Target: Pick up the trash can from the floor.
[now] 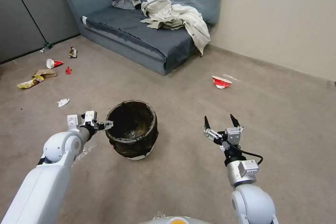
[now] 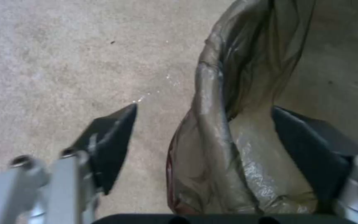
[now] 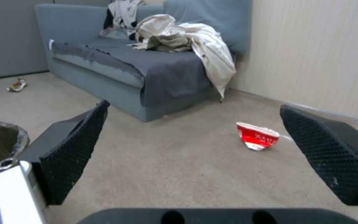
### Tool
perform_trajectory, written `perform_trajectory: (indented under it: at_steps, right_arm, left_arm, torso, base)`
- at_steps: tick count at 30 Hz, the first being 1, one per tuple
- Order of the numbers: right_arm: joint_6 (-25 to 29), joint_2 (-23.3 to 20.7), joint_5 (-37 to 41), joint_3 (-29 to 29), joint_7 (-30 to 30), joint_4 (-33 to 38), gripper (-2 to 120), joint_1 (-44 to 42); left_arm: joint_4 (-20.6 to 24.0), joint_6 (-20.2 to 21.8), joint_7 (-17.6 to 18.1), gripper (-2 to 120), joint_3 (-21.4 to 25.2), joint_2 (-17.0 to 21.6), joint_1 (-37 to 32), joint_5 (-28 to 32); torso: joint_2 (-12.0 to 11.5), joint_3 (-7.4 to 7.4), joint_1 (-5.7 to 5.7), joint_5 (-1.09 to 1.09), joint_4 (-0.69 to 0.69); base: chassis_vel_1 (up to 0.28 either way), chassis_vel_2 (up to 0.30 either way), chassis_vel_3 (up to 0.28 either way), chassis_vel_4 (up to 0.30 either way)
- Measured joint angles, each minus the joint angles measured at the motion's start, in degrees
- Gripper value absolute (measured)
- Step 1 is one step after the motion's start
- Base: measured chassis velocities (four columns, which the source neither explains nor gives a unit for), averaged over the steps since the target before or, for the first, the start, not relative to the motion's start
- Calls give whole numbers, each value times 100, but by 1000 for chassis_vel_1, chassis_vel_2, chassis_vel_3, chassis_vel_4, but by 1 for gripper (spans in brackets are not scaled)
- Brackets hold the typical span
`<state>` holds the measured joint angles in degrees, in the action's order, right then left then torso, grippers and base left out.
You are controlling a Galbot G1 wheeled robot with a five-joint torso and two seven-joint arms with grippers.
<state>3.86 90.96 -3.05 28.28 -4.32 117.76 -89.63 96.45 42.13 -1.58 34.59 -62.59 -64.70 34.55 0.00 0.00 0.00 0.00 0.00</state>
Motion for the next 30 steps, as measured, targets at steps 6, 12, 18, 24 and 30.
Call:
perform_trajectory:
  at_steps: [6, 12, 18, 24, 30]
  right_arm:
    - [9, 6, -1, 2, -1, -8, 100, 1]
    - [23, 9, -1, 7, -1, -13, 100, 0]
    - [31, 5, 0, 19, -1, -13, 100, -1]
    - [44, 6, 0, 20, -1, -14, 100, 0]
    - [60, 2, 2, 21, 2, -14, 100, -1]
  left_arm:
    - [-4, 4, 32, 55, -49, -27, 40, -5]
    - [-57, 5, 200, 31, -119, -72, 103, -5]
    - [-66, 4, 282, 9, -146, -103, 126, 11]
    - [-62, 4, 320, 6, -147, -112, 125, 54]
    - [34, 4, 552, 6, -87, -168, 63, 299]
  torso:
    - [0, 0, 0, 0, 0]
    - [0, 0, 0, 0, 0]
    - [0, 0, 0, 0, 0]
    - [0, 0, 0, 0, -1]
    - [0, 0, 0, 0, 0]
  base:
    - [0, 0, 0, 0]
    - [0, 0, 0, 0]
    - [0, 0, 0, 0]
    - [0, 0, 0, 0]
    - [0, 0, 0, 0]
